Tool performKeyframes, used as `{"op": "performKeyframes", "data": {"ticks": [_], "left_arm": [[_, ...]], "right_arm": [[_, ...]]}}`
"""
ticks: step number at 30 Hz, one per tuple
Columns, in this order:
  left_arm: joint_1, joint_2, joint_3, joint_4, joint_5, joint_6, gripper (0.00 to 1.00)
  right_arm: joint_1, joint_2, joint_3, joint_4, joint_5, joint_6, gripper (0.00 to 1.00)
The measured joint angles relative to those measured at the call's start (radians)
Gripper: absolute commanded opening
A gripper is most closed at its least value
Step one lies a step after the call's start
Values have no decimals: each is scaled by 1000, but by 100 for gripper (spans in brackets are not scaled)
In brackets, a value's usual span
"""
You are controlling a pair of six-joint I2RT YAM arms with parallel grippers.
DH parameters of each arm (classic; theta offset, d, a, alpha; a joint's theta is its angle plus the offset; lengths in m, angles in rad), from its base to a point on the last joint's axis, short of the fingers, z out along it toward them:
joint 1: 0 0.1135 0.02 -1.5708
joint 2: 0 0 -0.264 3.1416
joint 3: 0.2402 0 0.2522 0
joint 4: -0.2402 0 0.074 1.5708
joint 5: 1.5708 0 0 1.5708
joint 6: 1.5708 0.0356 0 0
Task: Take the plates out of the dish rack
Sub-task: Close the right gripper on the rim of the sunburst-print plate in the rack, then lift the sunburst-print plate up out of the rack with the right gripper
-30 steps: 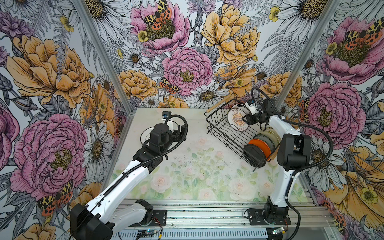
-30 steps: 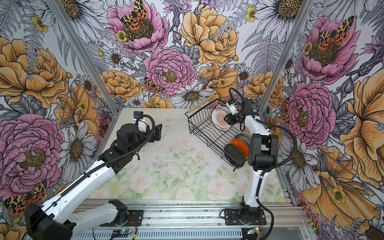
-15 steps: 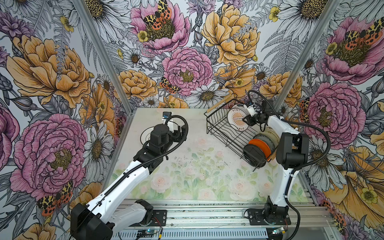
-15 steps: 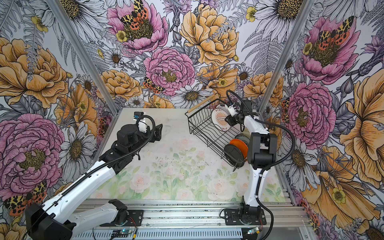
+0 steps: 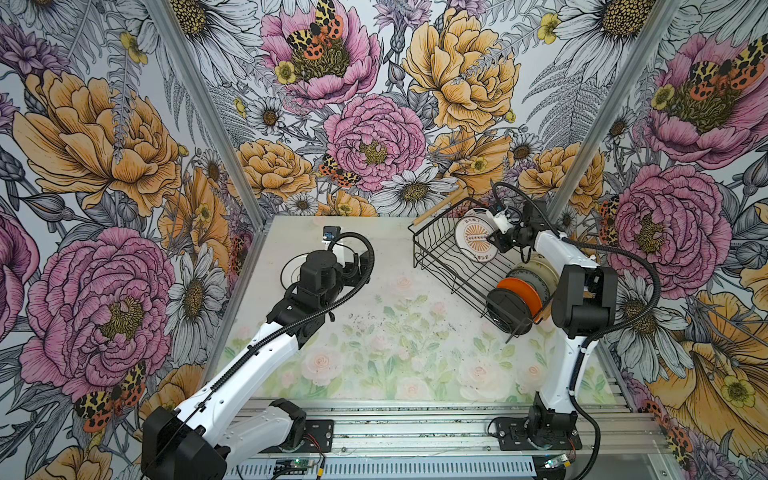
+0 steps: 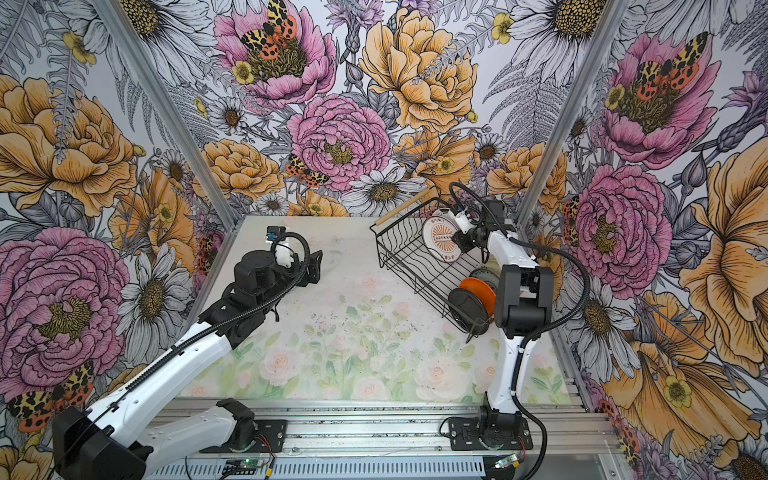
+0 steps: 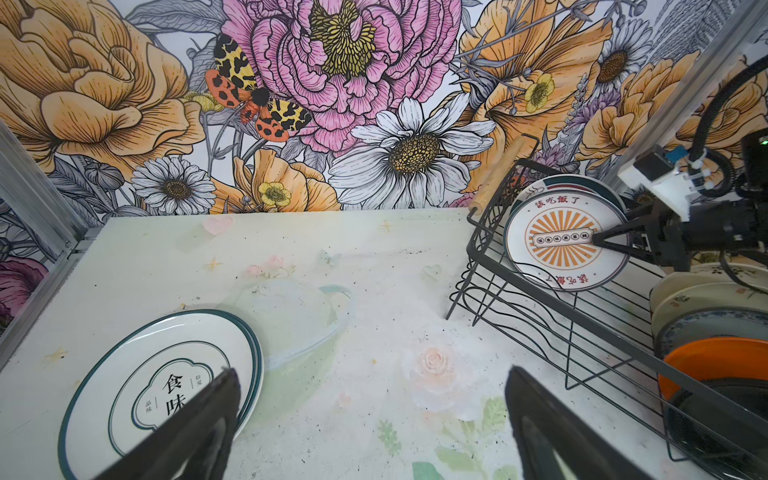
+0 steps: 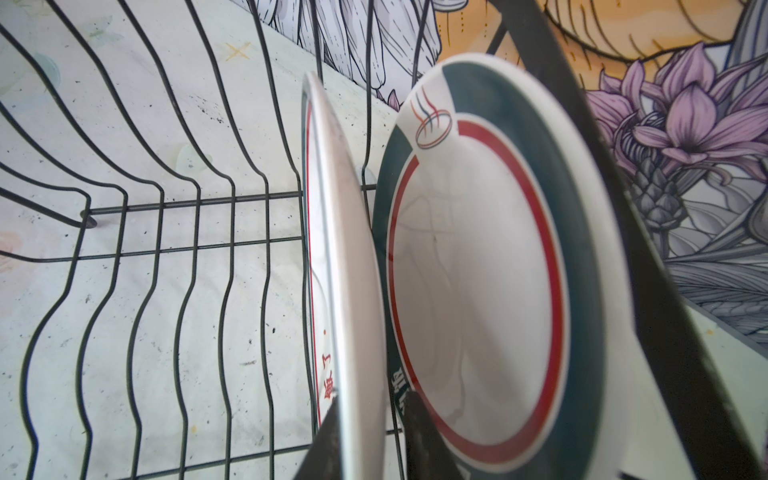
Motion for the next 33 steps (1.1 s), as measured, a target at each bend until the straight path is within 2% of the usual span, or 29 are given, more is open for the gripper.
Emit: {"op": "performKeyframes", "data": {"ticks": [6, 7, 10, 16, 18, 33], "left_arm": [[18, 0, -4, 0, 6, -10, 99], [20, 0, -7, 3, 8, -11, 99], [26, 0, -17, 6, 9, -16, 99], [34, 0, -21, 6, 12, -19, 99], [38, 0, -21, 7, 12, -22, 99], [80, 26, -28, 7, 61, -71, 99]], "right_arm": [[0, 0, 0, 0, -5, -23, 19], [2, 0, 0, -1, -8, -26, 15], [4, 0, 0, 0, -7, -22, 12], [3, 0, 0, 8, -7, -15, 9], [3, 0, 0, 10, -8, -19, 3], [9, -42, 0, 6, -3, -63, 0]]}}
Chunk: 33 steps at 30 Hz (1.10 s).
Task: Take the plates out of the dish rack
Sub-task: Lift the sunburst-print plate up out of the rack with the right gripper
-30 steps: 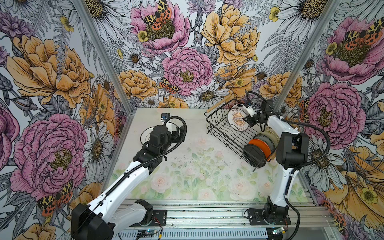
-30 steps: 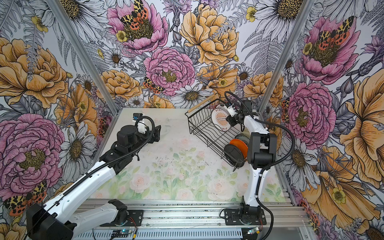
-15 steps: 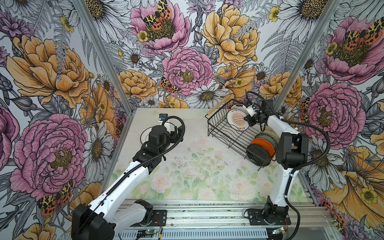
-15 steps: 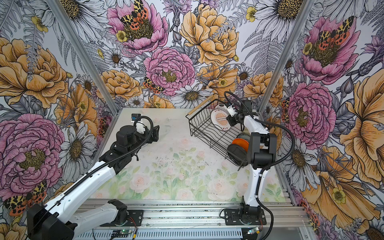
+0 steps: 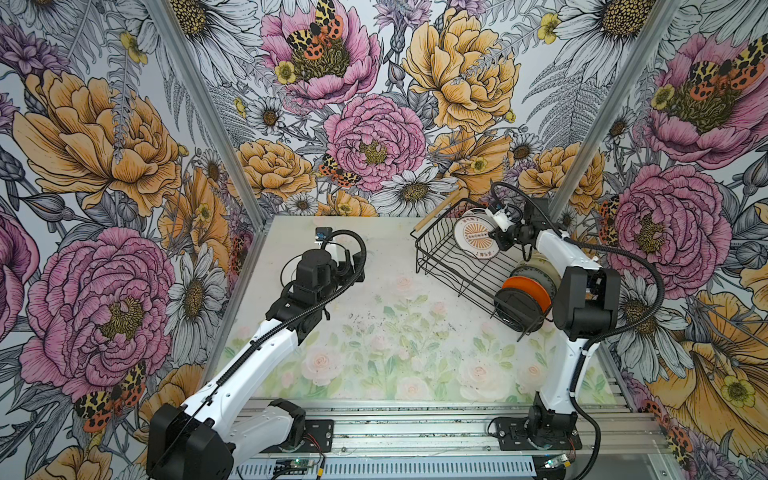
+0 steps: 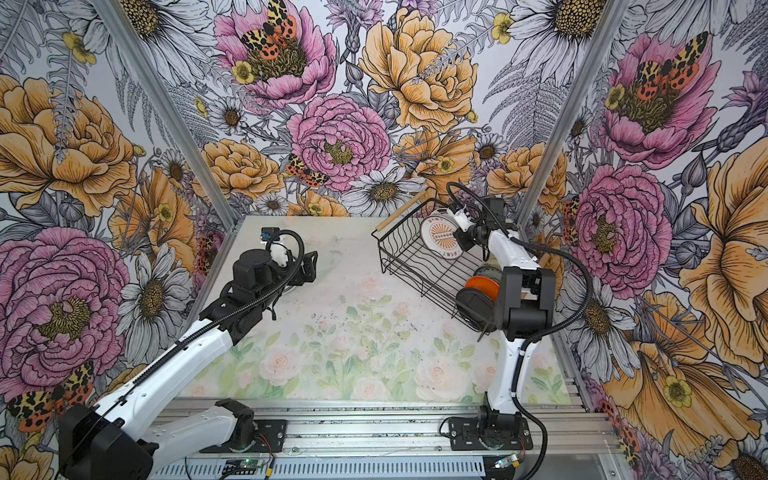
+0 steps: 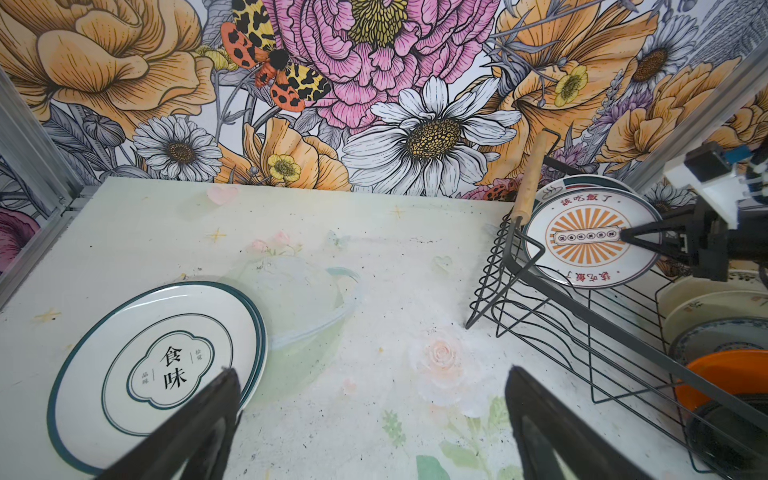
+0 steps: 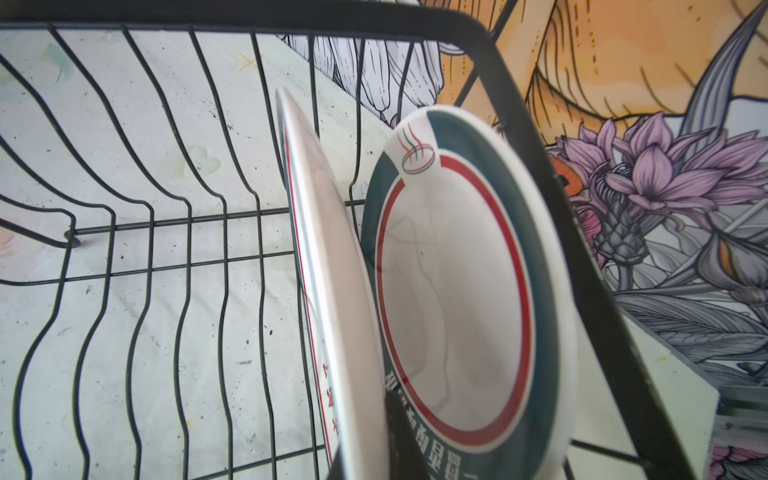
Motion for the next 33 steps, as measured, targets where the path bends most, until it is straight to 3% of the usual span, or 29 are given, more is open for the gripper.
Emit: {"op": "performKeyframes", "data": {"ticks": [12, 19, 23, 29, 33], "left_arm": [[5, 46, 15, -13, -24, -124, 99], [33, 80, 74, -57, -50, -141, 99], [39, 78, 80, -63, -54, -140, 99], [66, 35, 51, -12, -18, -155, 99], [98, 14, 30, 29, 48, -182, 99]], "right_arm": [[47, -191, 0, 26, 50, -43, 0], [76, -388, -87, 265, 79, 3, 0], [104, -531, -278, 580, 89, 182, 0], [198, -676, -652, 1077, 196, 581, 0], [278, -721, -836, 1236, 302, 891, 0]]}}
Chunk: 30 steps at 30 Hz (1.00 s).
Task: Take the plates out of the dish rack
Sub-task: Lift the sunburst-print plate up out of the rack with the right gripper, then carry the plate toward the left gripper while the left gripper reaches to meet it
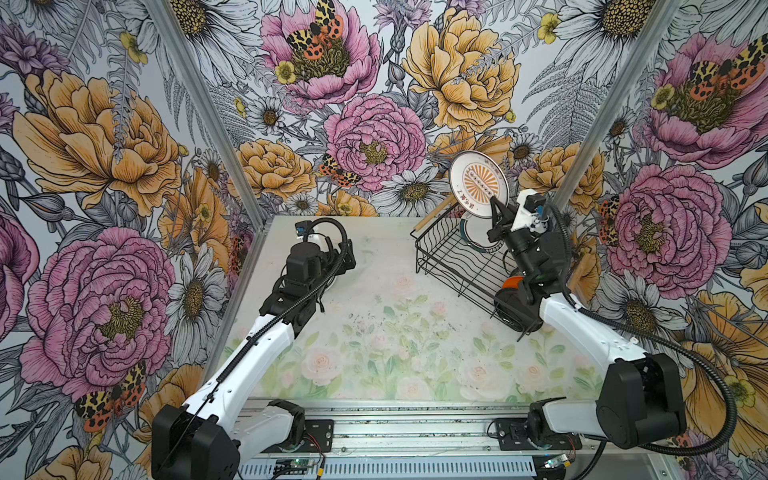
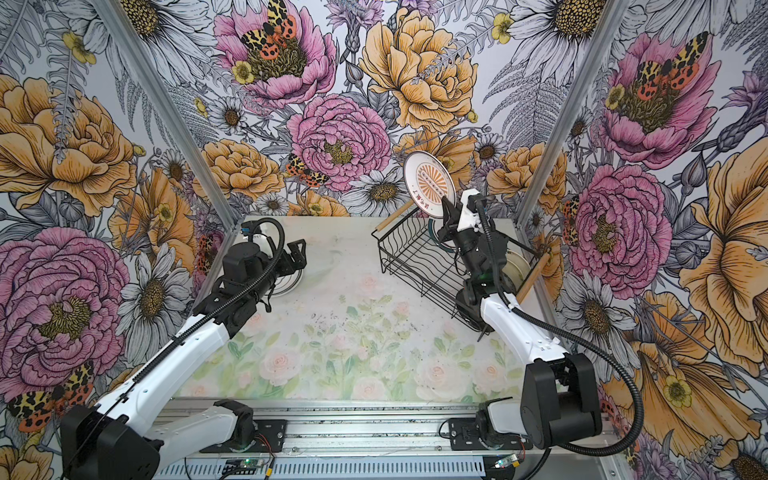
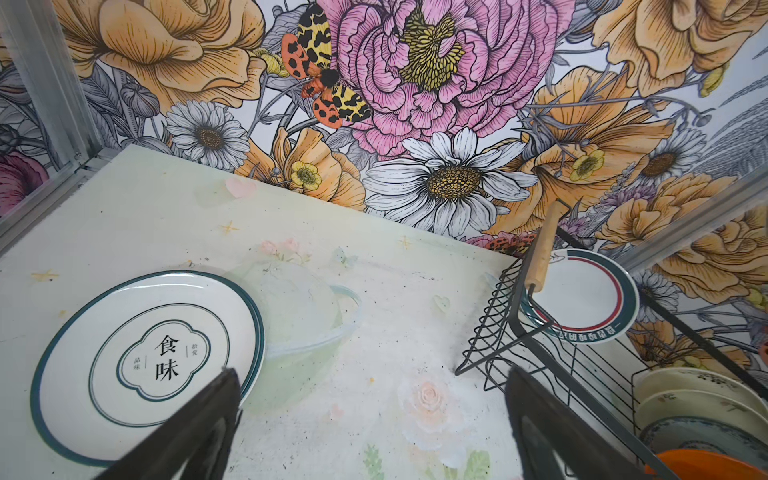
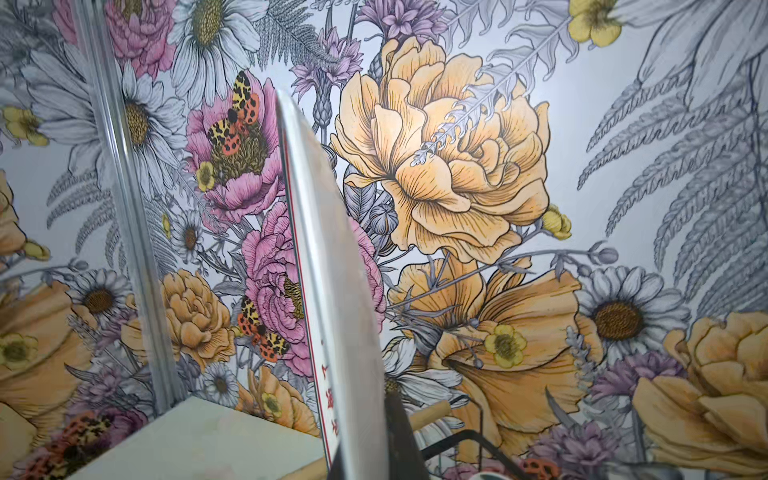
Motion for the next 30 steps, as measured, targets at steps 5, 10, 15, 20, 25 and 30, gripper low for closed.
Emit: {"op": "performKeyframes", "data": {"ticks": [5, 10, 15, 20, 25, 30], "left_arm": [[21, 2, -4, 17, 89, -31, 99], [29, 2, -25, 44, 153, -67, 99], [70, 3, -48, 79, 250, -137, 99], [111, 40, -48, 148, 387, -217, 99], [115, 89, -48, 182, 513, -258, 99], [115, 122, -43, 195, 601, -283, 99]], "right_arm": [[44, -44, -57, -12, 42, 387, 0], [114, -121, -59, -126, 37, 701, 0], [200, -112, -97, -166, 73, 935, 0], [277, 26, -95, -167, 100, 1089, 0], [340, 177, -51, -174, 92, 1194, 0], [375, 244, 7, -163, 74, 1243, 0]]}}
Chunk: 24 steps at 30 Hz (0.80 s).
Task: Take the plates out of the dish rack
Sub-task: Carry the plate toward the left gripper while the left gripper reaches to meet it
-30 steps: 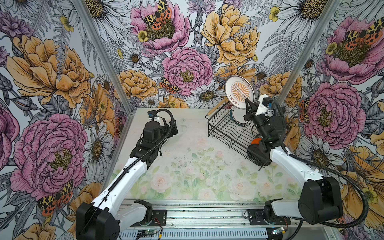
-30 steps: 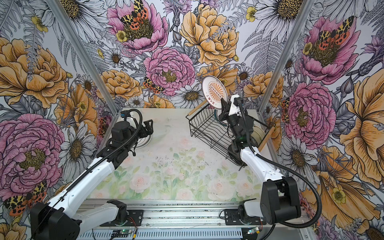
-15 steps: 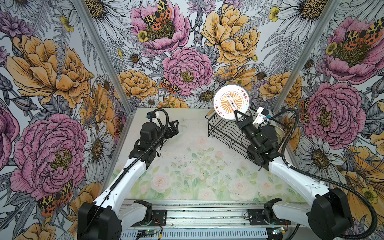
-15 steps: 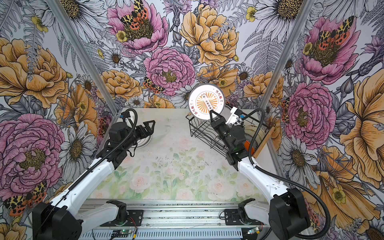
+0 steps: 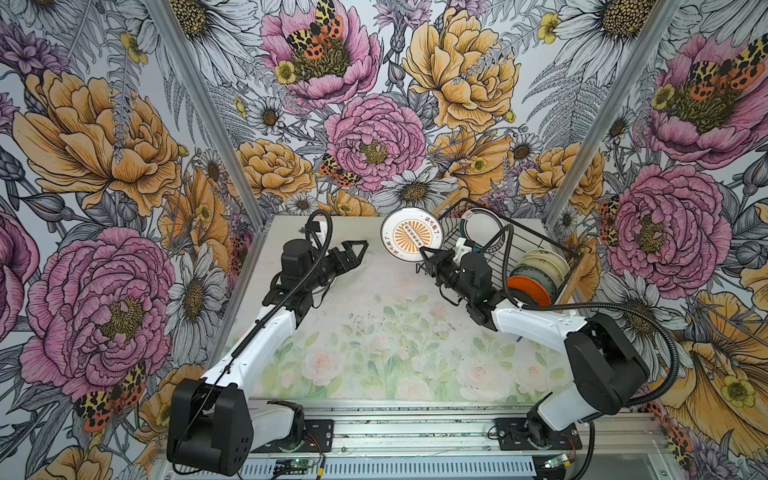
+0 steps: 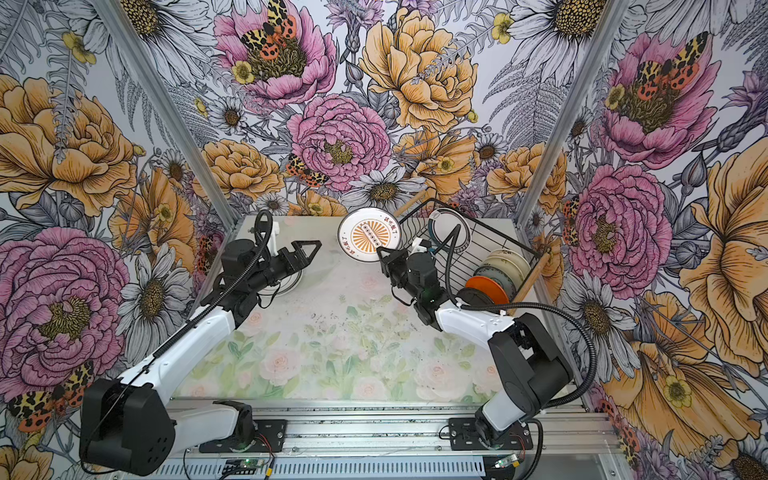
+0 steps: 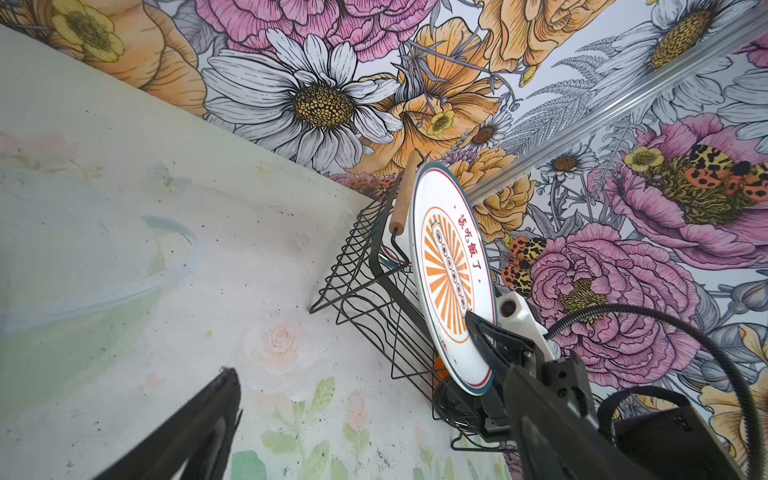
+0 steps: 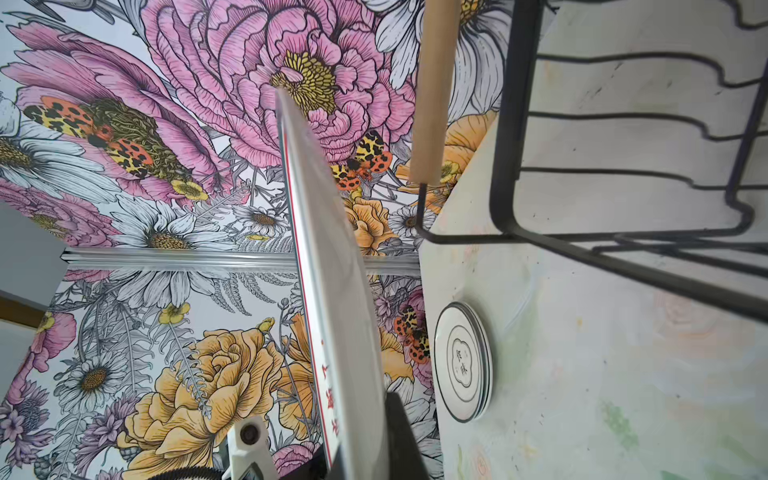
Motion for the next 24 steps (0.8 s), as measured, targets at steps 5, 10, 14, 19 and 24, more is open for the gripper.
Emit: {"op": "performKeyframes", "data": {"ticks": [5, 10, 14, 19, 24], "left_arm": [[0, 27, 8, 11, 43, -11, 99], [3, 70, 23, 63, 83, -43, 95], [4, 112, 38, 111, 112, -76, 90], [7, 159, 71, 147, 133, -100, 75], [8, 209, 106, 181, 154, -133, 50]], "right_arm": [[16, 41, 40, 42, -24, 31, 0], [27, 94, 84, 59, -53, 48, 0], [34, 124, 99, 60, -71, 55, 0], [42, 152, 122, 66, -97, 55, 0], [55, 156, 133, 66, -97, 37, 0]]}}
